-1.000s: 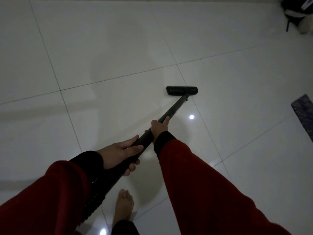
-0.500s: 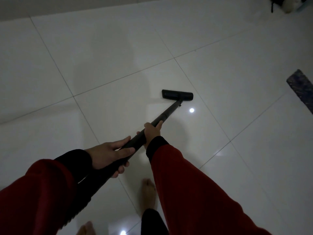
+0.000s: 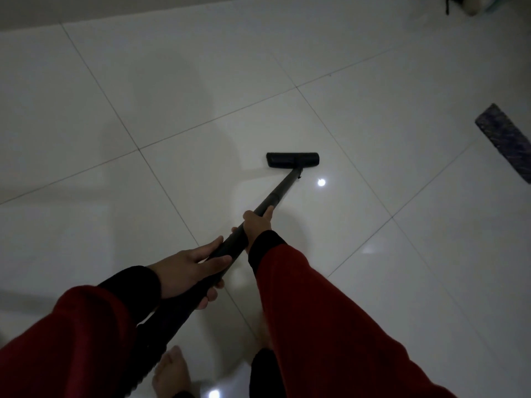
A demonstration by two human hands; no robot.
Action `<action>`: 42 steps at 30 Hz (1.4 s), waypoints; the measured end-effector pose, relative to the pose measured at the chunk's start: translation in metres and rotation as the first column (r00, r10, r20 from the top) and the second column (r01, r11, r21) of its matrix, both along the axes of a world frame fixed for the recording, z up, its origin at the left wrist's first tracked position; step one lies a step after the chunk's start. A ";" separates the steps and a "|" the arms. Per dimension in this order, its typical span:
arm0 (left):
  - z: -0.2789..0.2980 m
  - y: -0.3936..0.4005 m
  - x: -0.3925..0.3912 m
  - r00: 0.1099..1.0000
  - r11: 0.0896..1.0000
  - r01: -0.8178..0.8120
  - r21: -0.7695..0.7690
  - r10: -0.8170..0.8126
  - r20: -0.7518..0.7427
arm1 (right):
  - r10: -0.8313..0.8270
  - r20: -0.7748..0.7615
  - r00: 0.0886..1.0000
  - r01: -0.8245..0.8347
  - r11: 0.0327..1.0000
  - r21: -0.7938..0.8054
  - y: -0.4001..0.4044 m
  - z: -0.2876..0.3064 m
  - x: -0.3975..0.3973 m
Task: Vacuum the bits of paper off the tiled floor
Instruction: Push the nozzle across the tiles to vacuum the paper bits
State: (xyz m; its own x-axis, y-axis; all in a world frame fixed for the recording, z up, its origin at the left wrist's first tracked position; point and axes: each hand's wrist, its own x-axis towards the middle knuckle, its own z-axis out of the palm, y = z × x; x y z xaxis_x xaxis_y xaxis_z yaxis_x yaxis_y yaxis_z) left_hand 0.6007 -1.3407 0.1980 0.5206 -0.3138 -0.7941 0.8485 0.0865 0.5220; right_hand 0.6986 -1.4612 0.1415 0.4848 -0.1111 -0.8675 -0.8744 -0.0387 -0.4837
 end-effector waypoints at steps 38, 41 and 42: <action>0.022 0.117 -0.369 0.934 0.932 -0.348 0.099 0.354 -0.044 | 0.332 -0.126 0.935 -0.295 0.923 0.246 0.151 0.000 -0.329; 0.032 0.156 -0.407 0.923 0.921 -0.376 0.100 0.382 -0.042 | 0.408 -0.135 0.903 -0.360 0.889 0.283 0.195 0.006 -0.363; 0.033 0.167 -0.416 0.921 0.918 -0.384 0.103 0.389 -0.034 | 0.432 -0.136 0.891 -0.381 0.877 0.292 0.207 0.007 -0.370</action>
